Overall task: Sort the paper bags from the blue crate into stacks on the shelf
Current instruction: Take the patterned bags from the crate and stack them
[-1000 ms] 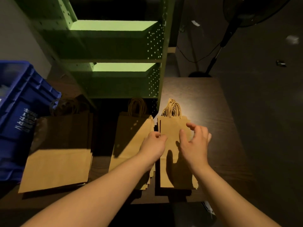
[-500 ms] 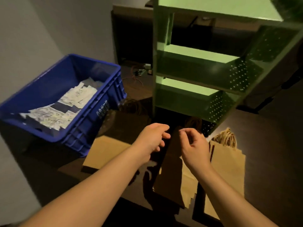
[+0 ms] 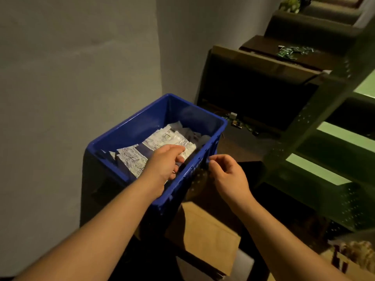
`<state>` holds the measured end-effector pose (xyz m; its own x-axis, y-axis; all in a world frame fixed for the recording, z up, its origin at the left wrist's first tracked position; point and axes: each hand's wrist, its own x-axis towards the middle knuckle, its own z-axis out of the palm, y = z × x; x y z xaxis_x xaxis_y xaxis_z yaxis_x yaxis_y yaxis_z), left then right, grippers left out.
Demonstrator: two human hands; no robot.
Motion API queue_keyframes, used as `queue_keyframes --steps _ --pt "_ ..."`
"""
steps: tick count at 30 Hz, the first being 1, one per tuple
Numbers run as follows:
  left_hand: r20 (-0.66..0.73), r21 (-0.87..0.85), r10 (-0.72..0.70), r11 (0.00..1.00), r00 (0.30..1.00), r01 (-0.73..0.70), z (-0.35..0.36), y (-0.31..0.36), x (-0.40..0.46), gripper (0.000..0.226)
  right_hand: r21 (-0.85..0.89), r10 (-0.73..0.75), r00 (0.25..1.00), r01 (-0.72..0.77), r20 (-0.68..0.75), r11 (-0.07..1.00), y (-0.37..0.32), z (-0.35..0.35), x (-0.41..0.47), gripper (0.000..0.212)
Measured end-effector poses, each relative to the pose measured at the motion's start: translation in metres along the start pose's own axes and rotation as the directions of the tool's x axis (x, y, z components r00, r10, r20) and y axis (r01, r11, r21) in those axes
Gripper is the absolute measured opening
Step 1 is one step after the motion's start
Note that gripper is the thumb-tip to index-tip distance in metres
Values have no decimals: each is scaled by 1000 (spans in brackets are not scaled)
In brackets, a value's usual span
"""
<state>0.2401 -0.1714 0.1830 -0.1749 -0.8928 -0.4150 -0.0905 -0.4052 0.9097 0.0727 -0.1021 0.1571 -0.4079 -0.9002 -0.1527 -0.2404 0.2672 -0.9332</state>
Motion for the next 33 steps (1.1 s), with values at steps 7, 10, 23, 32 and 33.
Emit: queue_keyframes --steps 7,10,23,32,33 --pt "-106 111 -68 991 992 80 -76 3 76 9 7 21 998 -21 51 1000 -39 80 47 7" --pt "-94 210 -98 971 991 116 -89 0 99 7 -10 102 992 -102 68 995 -45 104 67 14" --pt "89 687 -244 717 966 117 -86 -31 175 19 -176 659 751 -644 37 744 -12 183 135 25" --pt "95 575 -473 744 876 340 -69 -63 185 20 -43 659 749 -662 -67 748 17 192 133 9" --pt "95 538 -495 755 864 374 -68 -63 186 13 -46 622 779 -626 -71 778 14 189 131 14"
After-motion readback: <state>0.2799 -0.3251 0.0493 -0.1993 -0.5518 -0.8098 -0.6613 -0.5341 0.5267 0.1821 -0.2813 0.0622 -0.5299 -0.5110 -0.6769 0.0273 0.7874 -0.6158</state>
